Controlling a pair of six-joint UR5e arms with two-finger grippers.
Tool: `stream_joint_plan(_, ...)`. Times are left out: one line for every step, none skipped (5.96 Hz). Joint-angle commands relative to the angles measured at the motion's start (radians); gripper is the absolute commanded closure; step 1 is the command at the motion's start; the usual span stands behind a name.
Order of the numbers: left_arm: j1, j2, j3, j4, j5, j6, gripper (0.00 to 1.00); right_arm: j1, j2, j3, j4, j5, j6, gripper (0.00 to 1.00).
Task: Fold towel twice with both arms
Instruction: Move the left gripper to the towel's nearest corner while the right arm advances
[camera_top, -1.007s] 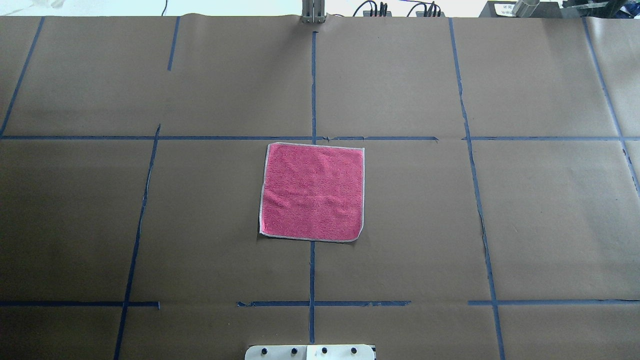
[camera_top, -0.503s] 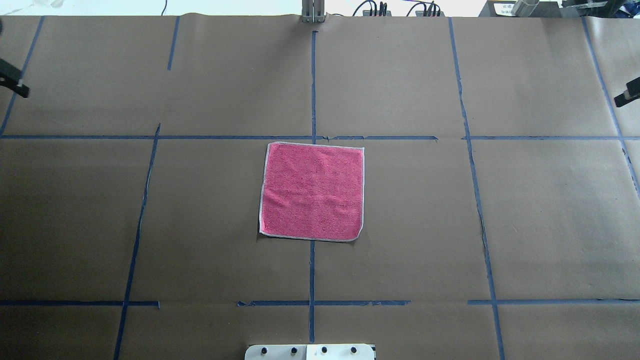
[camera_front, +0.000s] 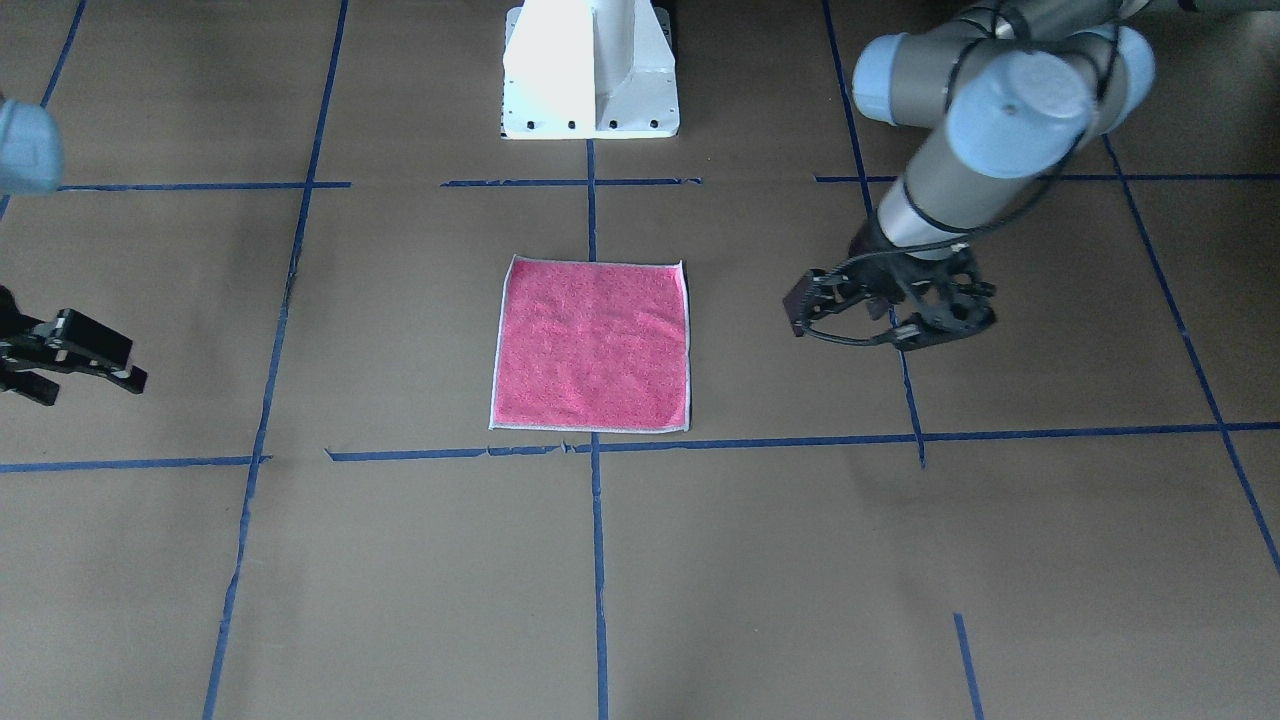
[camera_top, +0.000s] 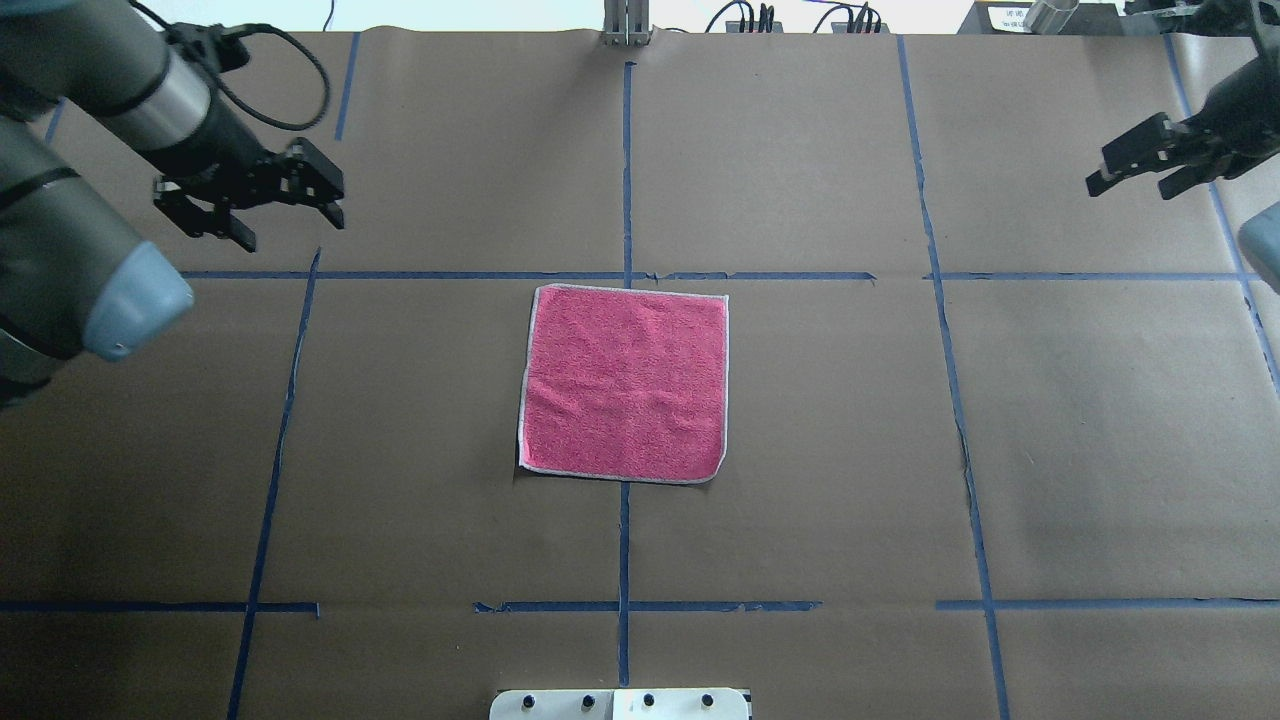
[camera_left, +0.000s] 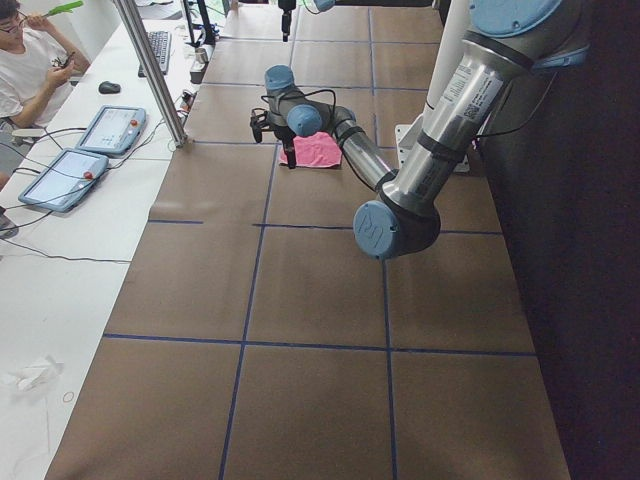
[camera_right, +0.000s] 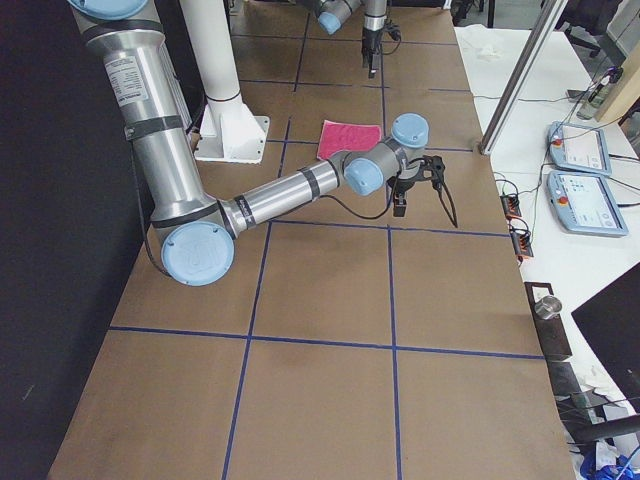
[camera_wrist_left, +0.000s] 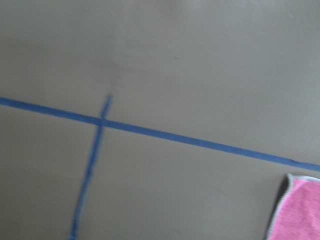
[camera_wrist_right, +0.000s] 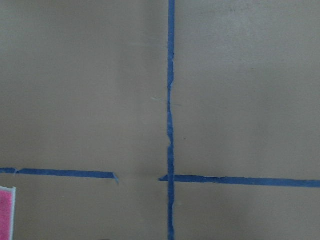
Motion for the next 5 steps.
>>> stream_joint_plan(0.188,-0.064,0.022,-0.002,0.164,-0.231,0.00,-0.087,-0.009,0.014,0.132,-0.047,0.198,0.00)
stream_joint_plan(0.250,-0.063,0.022,-0.004,0.191,-0.277,0.00,-0.101,-0.009,0.020,0.133,-0.050,0.219,0.00)
stream_joint_plan(0.285,-0.070,0.064,-0.037,0.255,-0.281,0.02,-0.106,-0.007,0.023,0.133,-0.047,0.247,0.00)
stream_joint_plan(0.290,-0.070,0.133,-0.110,0.264,-0.282,0.08,-0.141,-0.001,0.029,0.130,-0.056,0.293,0.00)
stream_joint_plan(0.288,-0.069,0.160,-0.126,0.265,-0.282,0.15,-0.187,0.008,0.046,0.130,-0.103,0.354,0.00)
